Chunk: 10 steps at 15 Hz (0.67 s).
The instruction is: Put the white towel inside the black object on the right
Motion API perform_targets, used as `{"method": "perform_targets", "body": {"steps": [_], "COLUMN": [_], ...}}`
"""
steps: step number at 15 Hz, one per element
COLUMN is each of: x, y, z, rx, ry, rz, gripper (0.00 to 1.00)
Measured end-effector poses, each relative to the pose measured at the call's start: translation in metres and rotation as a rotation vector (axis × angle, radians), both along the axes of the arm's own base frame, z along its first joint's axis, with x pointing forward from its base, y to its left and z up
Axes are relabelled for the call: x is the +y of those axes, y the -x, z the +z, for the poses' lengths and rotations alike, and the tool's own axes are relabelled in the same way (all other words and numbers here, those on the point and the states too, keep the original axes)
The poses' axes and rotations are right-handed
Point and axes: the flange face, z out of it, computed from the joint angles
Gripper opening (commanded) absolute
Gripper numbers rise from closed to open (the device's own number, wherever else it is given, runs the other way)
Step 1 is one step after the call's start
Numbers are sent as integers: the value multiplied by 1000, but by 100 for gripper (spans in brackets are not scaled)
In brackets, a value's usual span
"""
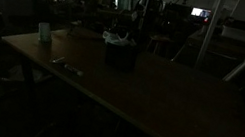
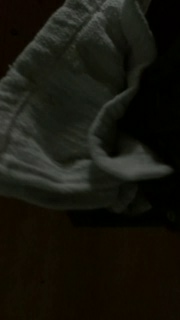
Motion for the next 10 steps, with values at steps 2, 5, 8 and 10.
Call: {"method": "perform_targets", "body": {"steps": [2,5,8,10], "x": [4,6,4,1], "y": [-6,-12,-16,-18], "z": [-10,-16,-16,-12], "rx": [33,75,93,88], "ry": [-4,-16,-20,-19], "rz": [16,27,33,29], "gripper": [2,2,2,19]}}
